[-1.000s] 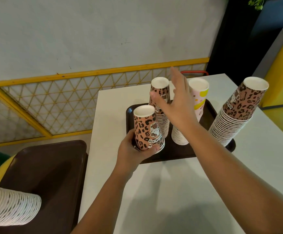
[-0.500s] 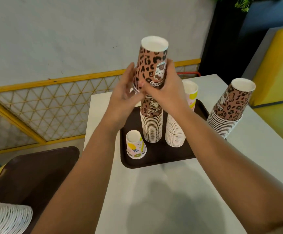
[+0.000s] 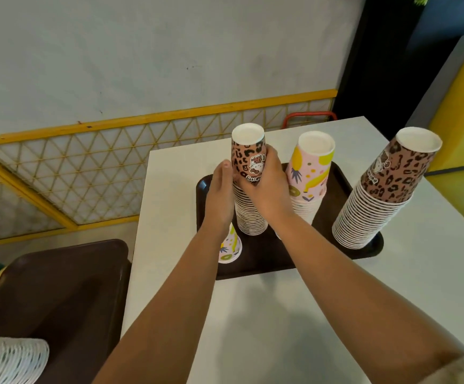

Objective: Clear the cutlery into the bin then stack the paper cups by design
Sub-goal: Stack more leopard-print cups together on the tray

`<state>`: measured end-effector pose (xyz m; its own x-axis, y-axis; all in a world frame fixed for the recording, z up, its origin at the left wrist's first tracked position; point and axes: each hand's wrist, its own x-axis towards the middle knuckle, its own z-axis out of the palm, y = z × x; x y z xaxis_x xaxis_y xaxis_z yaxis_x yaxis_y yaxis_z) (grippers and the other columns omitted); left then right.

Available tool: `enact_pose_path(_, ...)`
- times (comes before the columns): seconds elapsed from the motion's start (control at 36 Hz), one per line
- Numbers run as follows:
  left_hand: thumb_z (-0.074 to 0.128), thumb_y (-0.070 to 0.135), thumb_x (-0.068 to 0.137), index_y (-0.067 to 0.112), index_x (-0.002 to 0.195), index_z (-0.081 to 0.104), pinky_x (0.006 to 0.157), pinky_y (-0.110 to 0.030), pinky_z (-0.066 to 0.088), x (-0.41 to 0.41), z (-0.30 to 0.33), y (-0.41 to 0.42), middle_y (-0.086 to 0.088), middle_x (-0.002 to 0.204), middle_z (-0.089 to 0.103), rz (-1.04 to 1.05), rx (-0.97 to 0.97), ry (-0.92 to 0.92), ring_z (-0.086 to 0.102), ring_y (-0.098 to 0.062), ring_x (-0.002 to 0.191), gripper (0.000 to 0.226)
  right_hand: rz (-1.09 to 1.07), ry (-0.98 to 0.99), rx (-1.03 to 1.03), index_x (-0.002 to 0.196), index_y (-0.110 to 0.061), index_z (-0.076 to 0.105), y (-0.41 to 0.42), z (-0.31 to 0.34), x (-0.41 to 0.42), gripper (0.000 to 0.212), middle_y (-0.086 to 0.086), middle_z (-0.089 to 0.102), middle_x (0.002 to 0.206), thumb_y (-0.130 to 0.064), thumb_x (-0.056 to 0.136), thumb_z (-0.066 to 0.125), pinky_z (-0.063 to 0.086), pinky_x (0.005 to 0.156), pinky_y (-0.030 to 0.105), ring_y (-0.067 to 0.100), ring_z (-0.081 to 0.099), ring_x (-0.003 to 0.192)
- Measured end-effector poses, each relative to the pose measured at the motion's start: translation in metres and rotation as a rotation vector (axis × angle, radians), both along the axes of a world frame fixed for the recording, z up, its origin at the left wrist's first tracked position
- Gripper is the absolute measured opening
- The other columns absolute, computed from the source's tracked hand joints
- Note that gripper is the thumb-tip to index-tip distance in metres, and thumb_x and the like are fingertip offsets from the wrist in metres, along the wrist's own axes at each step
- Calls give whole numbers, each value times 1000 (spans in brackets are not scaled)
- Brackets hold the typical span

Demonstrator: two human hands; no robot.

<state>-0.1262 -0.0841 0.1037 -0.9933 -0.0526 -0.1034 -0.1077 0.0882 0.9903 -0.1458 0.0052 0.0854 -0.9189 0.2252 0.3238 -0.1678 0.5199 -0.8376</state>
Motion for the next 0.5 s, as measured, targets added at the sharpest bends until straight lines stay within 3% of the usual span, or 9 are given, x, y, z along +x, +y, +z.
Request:
enact_pose_path(0.17,26,38,103,21,135,44,75,-7,31,11,-2,3,24,99,42,46,-14,4,41,9,93,41,-15,16,38,135,-6,32,-4,-2,3,71,10,48,131,-29,80,70,41,101,30,20,46,123)
enact_pose_path(0.25,28,35,104,33,112,48,73,-1,31,18,-1,-3,29,94,43,80,-64,34,44,20,85,22,-19,31,17,136,-7,31,-2,-3,6,75,9,48,133,-27,77,72,43,103,37,20,46,124)
enact_pose_path(0.28,29,35,103,33,113,51,80,-2,31,19,-3,-7,27,102,48,103,-73,48,46,21,91,24,-21,40,7,139,-7,29,-1,-4,10,79,9,45,136,-26,76,73,40,106,35,20,43,127)
enact_pose_path(0.33,32,38,102,23,129,51,100,-15,31,23,-8,-17,11,128,53,162,-75,70,46,3,119,36,-46,87,15,142,-6,24,-3,-2,21,85,11,38,143,-26,76,74,27,111,25,21,34,134)
enact_pose_path(0.39,36,37,101,19,131,51,106,-22,36,29,-13,-27,2,133,53,248,-84,105,47,-12,125,38,-86,199,61,141,-3,25,-7,2,35,82,14,34,145,-27,78,72,18,110,18,21,27,136)
enact_pose_path(0.44,39,32,101,16,127,55,92,-6,40,38,-14,-36,2,126,57,327,-104,178,52,-13,119,35,-99,316,70,139,-3,30,-14,9,48,75,16,34,143,-26,80,70,23,112,26,20,26,134)
enact_pose_path(0.5,41,30,100,15,123,56,81,-3,40,50,-12,-45,5,122,58,386,-130,255,55,-11,114,31,-64,409,70,135,-3,36,-23,15,58,65,17,39,139,-23,82,67,30,111,31,20,32,132)
